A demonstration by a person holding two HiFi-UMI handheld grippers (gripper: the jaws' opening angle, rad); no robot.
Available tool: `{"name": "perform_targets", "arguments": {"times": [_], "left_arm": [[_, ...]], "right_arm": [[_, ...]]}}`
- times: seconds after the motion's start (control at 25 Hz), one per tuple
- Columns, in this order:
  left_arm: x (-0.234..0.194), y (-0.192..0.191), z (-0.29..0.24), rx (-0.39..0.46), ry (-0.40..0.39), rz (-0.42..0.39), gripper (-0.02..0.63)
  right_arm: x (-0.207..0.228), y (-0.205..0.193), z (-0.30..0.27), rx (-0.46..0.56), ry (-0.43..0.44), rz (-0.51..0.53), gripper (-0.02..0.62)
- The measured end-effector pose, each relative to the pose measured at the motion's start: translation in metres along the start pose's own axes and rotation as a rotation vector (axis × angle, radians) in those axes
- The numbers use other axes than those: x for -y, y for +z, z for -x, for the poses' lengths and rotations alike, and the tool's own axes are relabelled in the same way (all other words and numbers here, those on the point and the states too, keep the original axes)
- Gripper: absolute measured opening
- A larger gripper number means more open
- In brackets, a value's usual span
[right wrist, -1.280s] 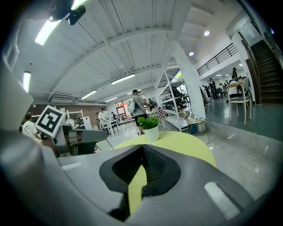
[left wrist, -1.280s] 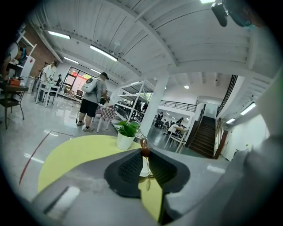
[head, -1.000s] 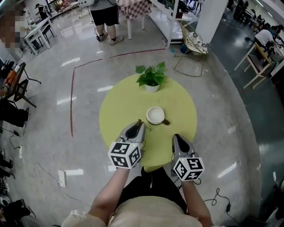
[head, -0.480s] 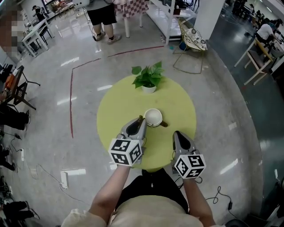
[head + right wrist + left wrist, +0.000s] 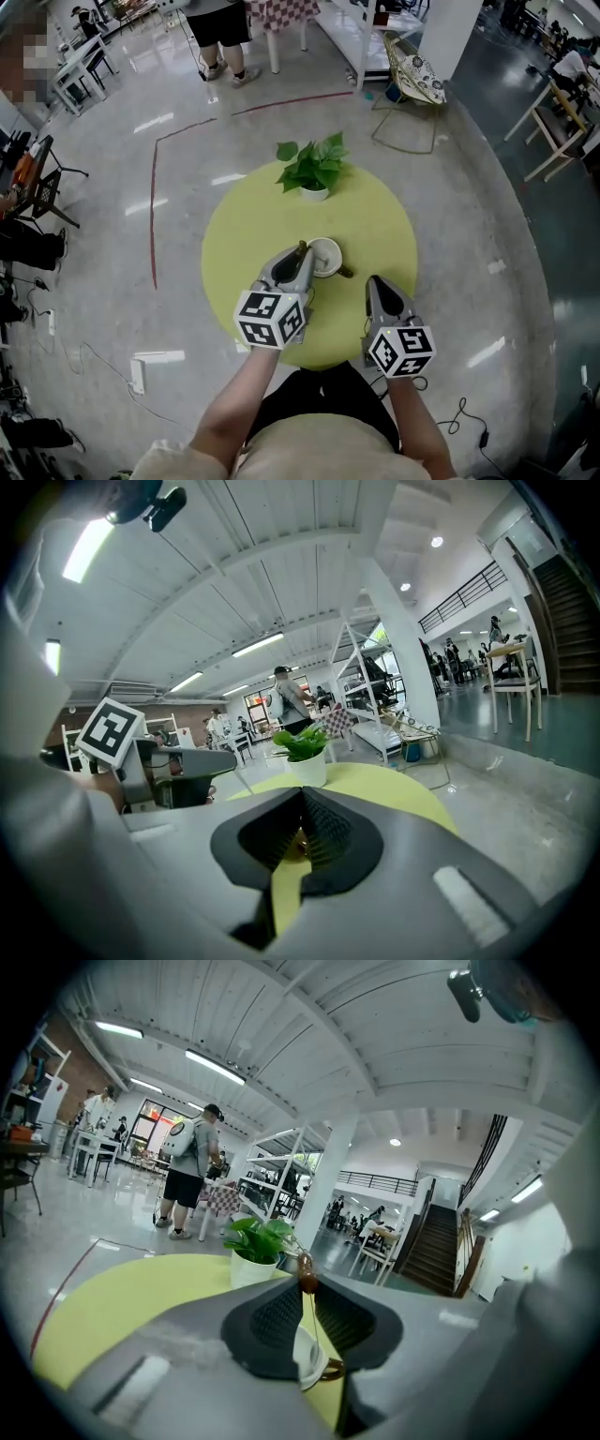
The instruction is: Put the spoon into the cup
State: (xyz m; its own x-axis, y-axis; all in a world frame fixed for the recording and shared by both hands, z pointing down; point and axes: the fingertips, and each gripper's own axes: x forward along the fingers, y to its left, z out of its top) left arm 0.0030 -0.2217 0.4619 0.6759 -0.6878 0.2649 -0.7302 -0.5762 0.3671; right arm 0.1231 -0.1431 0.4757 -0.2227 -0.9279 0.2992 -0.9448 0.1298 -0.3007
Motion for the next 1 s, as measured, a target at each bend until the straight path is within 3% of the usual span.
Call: {"name": "perform_targets", "arguments": {"times": [1.0], "left_arm": [[-0.016,-0.045,-0.043,-0.069,0.091,0.124,0.043]], "right_arm": [[0.030,-0.008,-0.034,-0.097,0.067,-0.014,0.000]]}}
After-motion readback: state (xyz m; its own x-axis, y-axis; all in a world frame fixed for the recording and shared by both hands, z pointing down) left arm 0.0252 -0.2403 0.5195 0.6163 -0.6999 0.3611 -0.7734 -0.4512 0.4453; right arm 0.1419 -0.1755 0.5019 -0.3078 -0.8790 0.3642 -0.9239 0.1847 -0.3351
